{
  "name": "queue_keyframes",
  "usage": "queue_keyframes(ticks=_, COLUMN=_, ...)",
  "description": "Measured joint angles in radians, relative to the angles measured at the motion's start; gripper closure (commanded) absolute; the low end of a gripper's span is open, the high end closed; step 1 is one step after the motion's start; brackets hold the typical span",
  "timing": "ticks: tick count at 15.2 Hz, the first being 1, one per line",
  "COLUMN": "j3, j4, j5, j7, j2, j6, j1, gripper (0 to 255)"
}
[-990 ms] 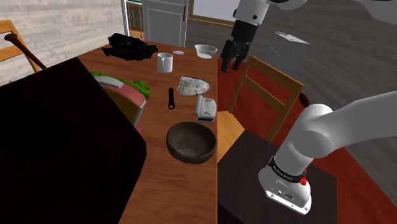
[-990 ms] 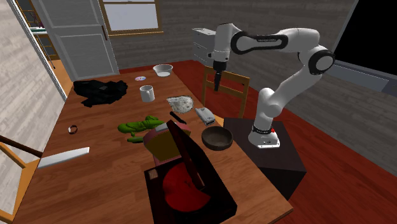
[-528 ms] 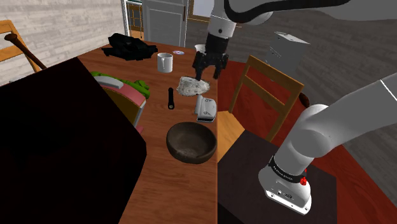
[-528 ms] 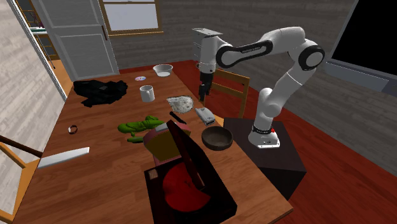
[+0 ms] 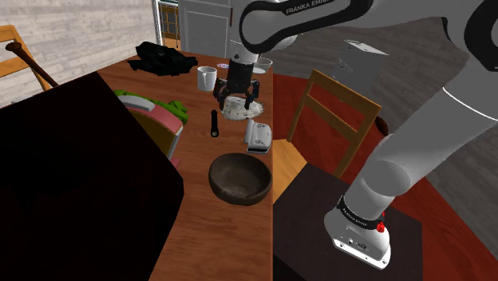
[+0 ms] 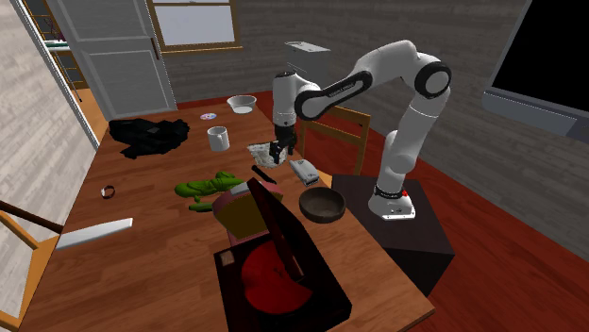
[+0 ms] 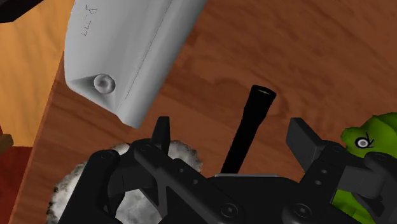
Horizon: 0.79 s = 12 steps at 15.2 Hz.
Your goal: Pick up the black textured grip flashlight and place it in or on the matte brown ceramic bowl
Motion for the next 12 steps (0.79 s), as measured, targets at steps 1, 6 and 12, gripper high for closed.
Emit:
queue_keyframes(ticks=1, j3=0.007, j4=0.019, j5=-0.014, j7=0.037, j2=0.037, j6=0.014, j1=-0.006, gripper=0)
queue_keyframes(ticks=6, j3=0.033, j4=0.145, j5=-0.104, j7=0.245, j2=0.248, j6=0.074, j1=-0.019, gripper=0)
queue_keyframes(ticks=12, j3=0.027, j4=0.204, j5=-0.157, j7=0.343, j2=0.366, j6=0.117, j1=-0.014, gripper=0)
